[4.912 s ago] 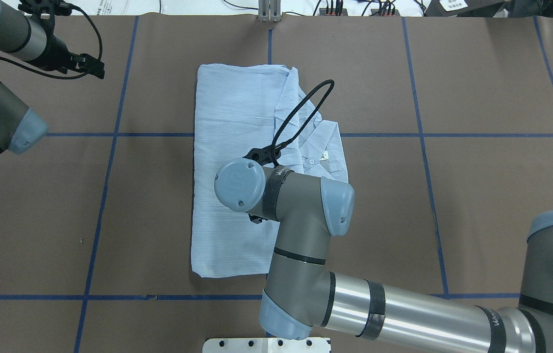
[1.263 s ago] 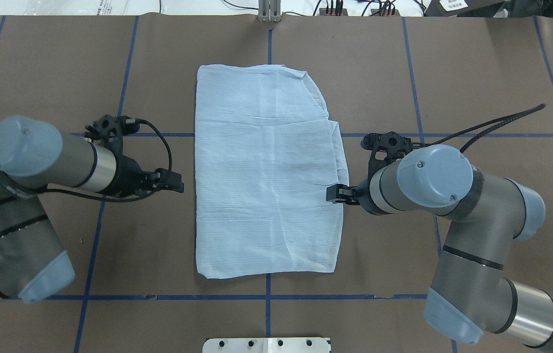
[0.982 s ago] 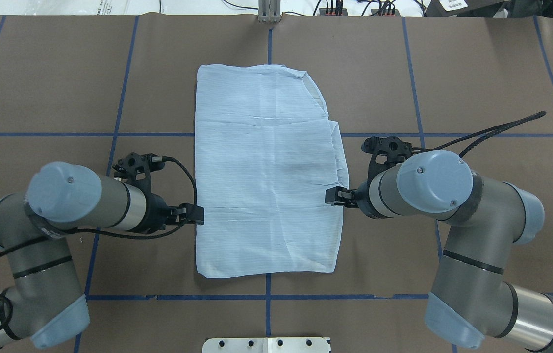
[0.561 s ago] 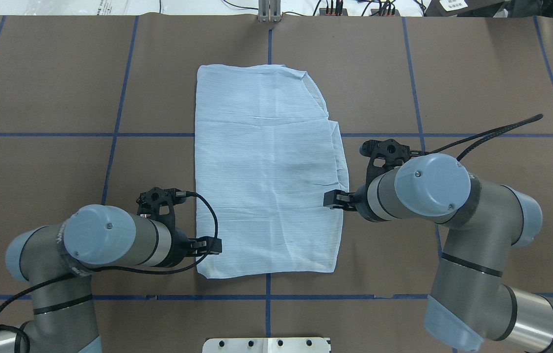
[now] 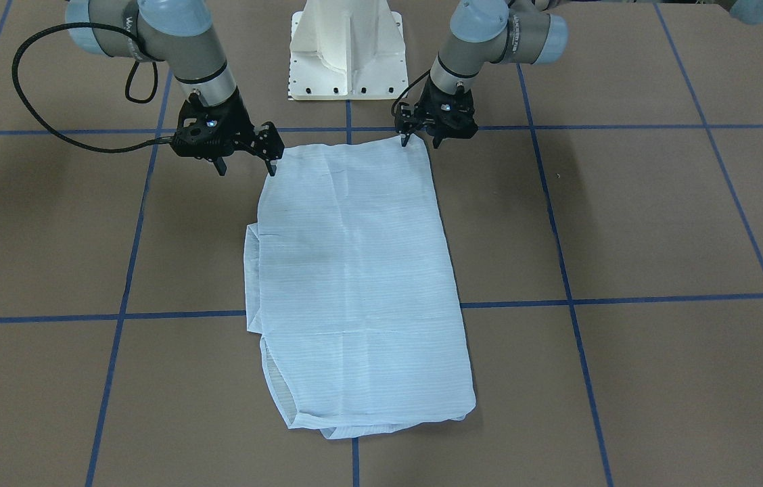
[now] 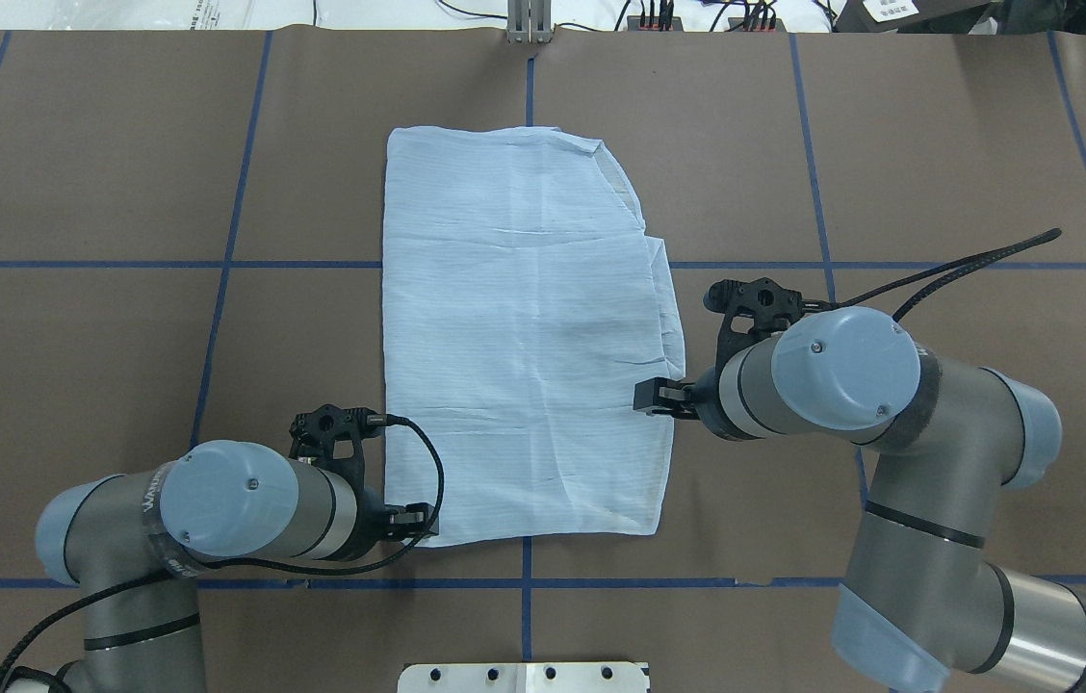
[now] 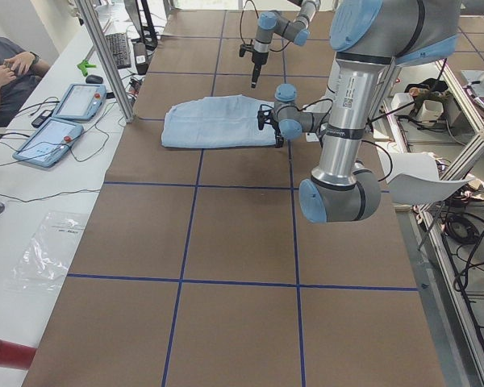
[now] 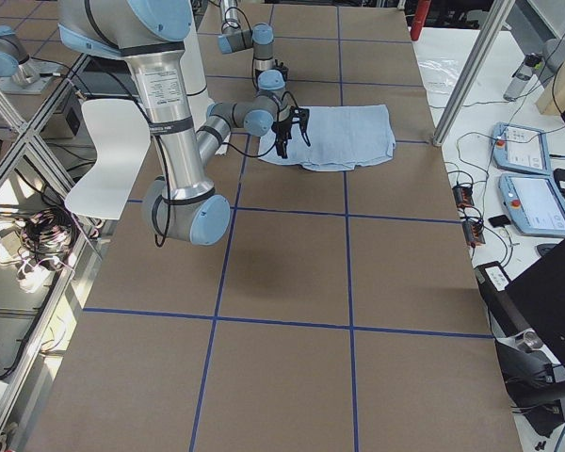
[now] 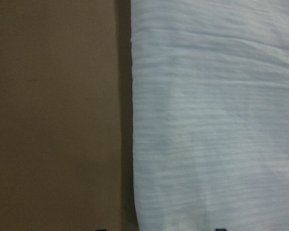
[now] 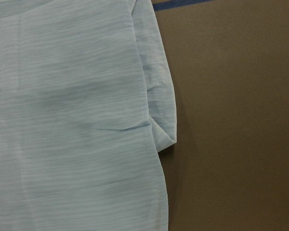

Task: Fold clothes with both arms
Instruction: 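Lower the left gripper to the near shirt corner while the right holds the side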

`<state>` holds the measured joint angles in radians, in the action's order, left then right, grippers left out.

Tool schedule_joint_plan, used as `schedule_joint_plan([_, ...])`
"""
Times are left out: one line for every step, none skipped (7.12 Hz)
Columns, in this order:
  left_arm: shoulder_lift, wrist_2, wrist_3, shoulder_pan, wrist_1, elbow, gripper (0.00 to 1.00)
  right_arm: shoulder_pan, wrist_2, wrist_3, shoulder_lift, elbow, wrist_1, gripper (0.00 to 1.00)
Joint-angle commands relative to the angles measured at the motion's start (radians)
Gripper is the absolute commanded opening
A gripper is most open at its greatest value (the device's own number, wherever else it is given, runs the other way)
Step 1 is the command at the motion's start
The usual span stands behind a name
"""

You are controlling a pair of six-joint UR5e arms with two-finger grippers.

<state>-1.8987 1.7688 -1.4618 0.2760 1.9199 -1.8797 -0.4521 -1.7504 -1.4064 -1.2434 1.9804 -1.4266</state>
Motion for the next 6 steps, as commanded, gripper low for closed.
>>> schedule_joint_plan([-0.009, 0.001, 0.0, 0.0, -0.001, 0.004, 0.41, 0.003, 0.0, 0.0, -0.001, 0.0, 0.0, 1.0])
schedule_joint_plan([-0.023, 0.001, -0.002, 0.0, -0.001, 0.002, 0.16, 0.003, 0.0, 0.001, -0.001, -0.002, 0.0, 1.0])
schedule_joint_plan([-0.026, 0.0, -0.027, 0.0, -0.002, -0.002, 0.0, 0.006, 0.0, 0.0, -0.001, -0.002, 0.0, 1.0])
schedule_joint_plan([-0.026, 0.0, -0.044, 0.002, -0.001, -0.007, 0.0, 0.013, 0.003, -0.002, -0.002, -0.003, 0.0, 1.0])
schedule_joint_plan([-0.028, 0.0, -0.046, 0.003, -0.001, -0.007, 0.0, 0.048, 0.043, -0.079, -0.005, 0.0, 0.0, 1.0])
schedule_joint_plan([-0.026, 0.0, -0.057, 0.005, -0.001, -0.007, 0.0, 0.108, 0.095, -0.264, -0.004, 0.003, 0.0, 1.0])
